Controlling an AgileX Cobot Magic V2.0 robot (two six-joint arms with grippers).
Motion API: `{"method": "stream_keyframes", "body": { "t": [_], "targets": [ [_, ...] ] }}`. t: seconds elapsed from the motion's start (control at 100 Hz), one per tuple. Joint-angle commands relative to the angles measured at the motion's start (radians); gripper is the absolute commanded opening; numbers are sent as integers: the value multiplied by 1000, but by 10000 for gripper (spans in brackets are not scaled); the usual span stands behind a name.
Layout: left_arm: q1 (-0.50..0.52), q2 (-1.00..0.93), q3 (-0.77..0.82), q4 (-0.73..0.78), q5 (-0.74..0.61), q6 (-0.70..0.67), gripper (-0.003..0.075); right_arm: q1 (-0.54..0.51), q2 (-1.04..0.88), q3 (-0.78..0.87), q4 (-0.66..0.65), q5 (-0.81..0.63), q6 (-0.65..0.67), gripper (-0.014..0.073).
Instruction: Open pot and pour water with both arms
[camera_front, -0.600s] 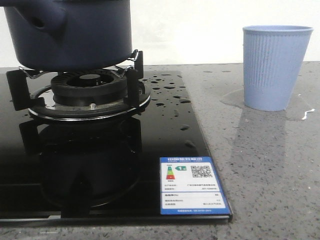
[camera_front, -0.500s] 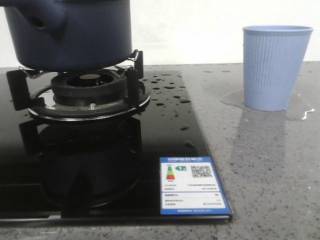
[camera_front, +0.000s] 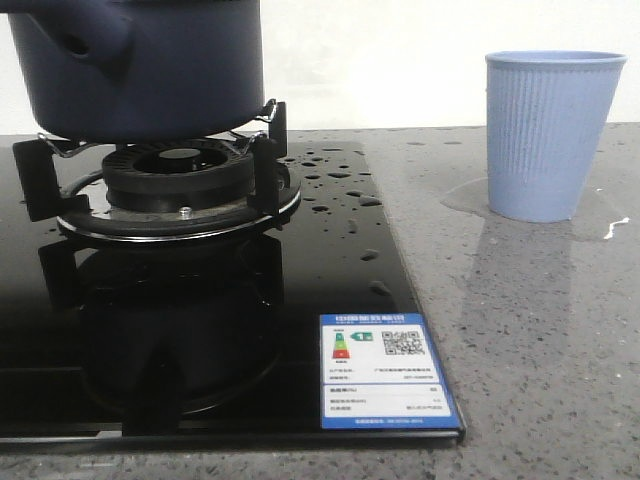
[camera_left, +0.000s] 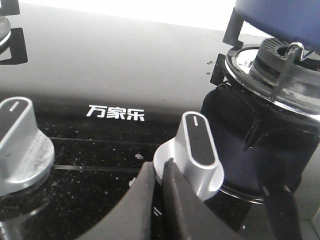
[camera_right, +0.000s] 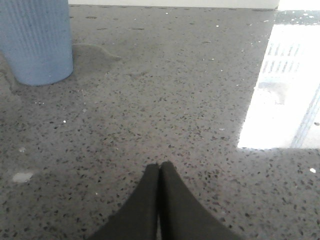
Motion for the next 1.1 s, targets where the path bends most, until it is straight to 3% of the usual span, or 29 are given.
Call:
{"method": "stream_keyframes", "body": {
  "t": [0.0, 0.23, 0.3, 0.39, 0.56, 0.75, 0.82, 0.92, 1.09],
  "targets": [
    [2, -23, 29, 6, -46, -8, -20, -6, -17, 11, 0, -25, -7, -75],
    [2, -23, 29, 8, -108, -8, -20, -6, -17, 11, -16, -64, -7, -75],
    [2, -23, 29, -87, -159, -8, -20, -6, -17, 11, -16, -77, -7, -75],
    [0, -23, 29, -356, -240, -8, -20, -6, -17, 11, -4, -137, -2, -75],
    [0, -23, 27, -691, -318, -8, -20, -6, -17, 11, 238, -409, 12, -75],
    [0, -23, 19, -951, -342, -8, -20, -6, -17, 7, 525, -443, 20, -75],
    [0, -23, -6, -930, -316, 2, -20, -6, -17, -11, 595, -452, 20, -75],
    [0, -21, -103, -829, -220, 109, -20, -6, -17, -80, 598, -409, 20, -75],
    [0, 79, -318, -665, -17, 218, -20, -6, 59, -252, 454, -211, 18, -75]
  ]
}}
